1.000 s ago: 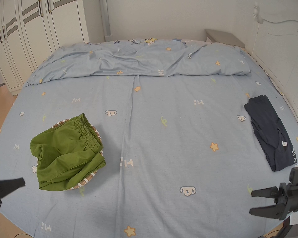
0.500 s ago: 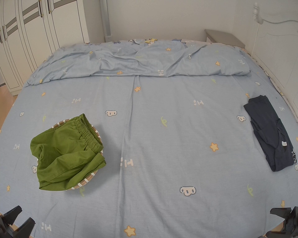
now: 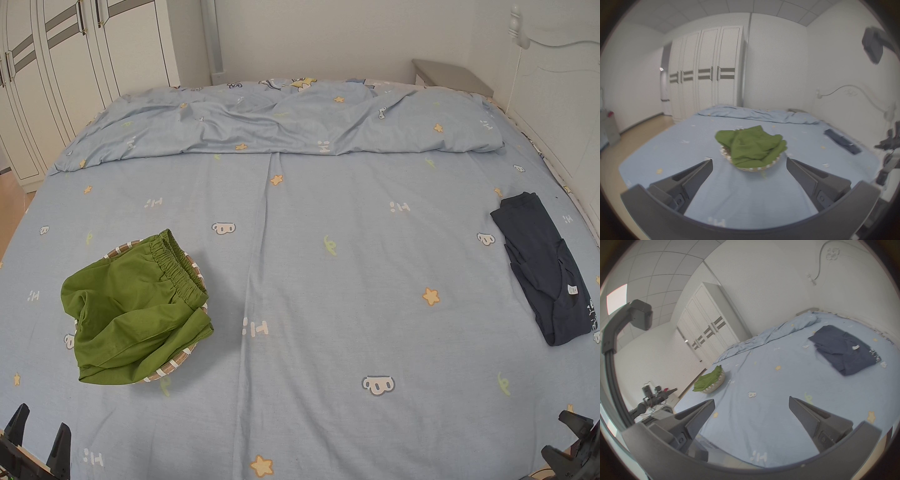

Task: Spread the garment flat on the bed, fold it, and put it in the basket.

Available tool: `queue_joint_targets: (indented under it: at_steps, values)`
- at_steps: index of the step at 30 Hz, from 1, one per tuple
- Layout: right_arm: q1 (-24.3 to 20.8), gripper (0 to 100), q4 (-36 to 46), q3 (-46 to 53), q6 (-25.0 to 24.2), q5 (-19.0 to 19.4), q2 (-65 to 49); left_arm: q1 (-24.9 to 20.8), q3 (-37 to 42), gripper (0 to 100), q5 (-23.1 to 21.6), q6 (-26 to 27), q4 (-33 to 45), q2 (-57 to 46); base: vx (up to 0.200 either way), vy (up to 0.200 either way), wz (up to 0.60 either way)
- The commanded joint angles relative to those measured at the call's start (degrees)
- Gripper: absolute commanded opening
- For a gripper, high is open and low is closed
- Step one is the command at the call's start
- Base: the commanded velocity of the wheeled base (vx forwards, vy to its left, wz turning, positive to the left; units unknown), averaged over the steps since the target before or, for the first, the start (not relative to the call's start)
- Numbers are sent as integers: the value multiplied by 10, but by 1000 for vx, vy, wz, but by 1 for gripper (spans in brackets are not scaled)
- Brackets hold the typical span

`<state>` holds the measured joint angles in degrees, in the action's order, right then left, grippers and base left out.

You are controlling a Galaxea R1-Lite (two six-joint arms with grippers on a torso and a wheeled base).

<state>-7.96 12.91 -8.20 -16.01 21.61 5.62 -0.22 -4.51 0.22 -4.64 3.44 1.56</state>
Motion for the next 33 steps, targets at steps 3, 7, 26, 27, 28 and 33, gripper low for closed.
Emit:
queue_joint_targets:
  at_steps: [3, 7, 26, 27, 28, 33]
  values:
    - [1, 100, -65, 34, 18, -214, -4, -2, 45, 100, 25, 46, -35, -16, 0, 0, 0]
    - [8, 100, -98, 57, 100, -291, -4, -2, 45, 100, 25, 50, -34, -16, 0, 0, 0]
    - [80, 100, -135, 82, 159, -214, -52, -1, 44, 100, 27, 47, -35, -16, 0, 0, 0]
    - [81, 100, -136, 82, 159, -214, -53, -1, 44, 100, 27, 47, -35, -16, 0, 0, 0]
    - [81, 100, -136, 82, 159, -214, -52, -1, 45, 100, 27, 47, -35, -16, 0, 0, 0]
    - [81, 100, -136, 82, 159, -214, -53, -1, 45, 100, 27, 47, -35, -16, 0, 0, 0]
